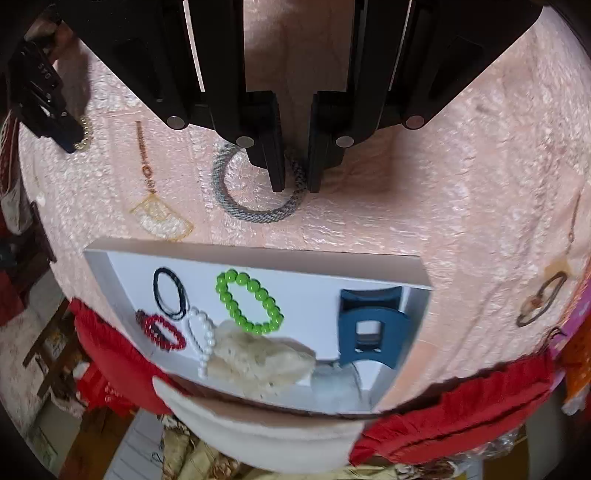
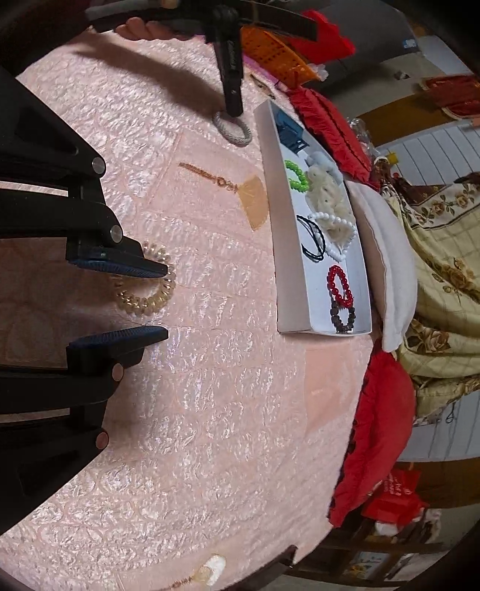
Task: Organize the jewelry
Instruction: 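Grasp the silver braided bangle with the left tool while the right grasps the spiral hair coil, then carry the silver bangle and spiral coil over the white tray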
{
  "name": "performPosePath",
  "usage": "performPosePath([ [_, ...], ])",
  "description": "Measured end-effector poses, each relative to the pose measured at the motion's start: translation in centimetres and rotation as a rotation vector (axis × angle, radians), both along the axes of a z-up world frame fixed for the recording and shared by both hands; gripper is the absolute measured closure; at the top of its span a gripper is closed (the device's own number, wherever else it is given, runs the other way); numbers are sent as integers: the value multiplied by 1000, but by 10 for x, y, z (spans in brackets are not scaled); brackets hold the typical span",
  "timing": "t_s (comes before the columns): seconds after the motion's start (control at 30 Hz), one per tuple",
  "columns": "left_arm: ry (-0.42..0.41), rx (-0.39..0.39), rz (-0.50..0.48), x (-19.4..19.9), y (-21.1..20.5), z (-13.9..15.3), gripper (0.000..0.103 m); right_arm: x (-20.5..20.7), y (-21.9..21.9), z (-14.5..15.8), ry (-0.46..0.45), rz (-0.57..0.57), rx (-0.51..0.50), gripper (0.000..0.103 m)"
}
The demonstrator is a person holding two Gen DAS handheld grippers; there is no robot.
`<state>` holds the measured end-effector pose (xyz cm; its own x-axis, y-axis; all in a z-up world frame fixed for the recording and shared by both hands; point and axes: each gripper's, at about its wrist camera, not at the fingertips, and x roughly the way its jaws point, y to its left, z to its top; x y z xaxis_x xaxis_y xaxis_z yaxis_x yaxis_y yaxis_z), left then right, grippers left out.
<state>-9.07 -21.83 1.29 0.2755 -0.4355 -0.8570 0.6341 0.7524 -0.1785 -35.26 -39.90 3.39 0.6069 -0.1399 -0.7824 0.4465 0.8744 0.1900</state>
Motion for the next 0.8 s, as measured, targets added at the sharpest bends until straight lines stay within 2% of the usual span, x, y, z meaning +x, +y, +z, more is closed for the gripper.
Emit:
performPosePath([
  [0.1,-42,19,-19,-2,-6,-1,92,2,6,0,15,-1,-40,77],
  [0.3,-95,0,-22,-6,-7,-3,92,7,19,-1,53,2,-127,77],
  [0.4,-99,8,-10,-9,-8,-3,93,7,18,-1,55,-5,-123,78],
  [0.47,-88,18,-8,-13,-10,-3,97,7,19,-1,48,-3,-109,86],
  [0.53,-64,11,-10,-17,-8,-2,97,7,23,0,49,1,-104,91],
  [0.8,-32,-57,-7,-49,18,24,97,3,25,6,6,-14,-34,93],
])
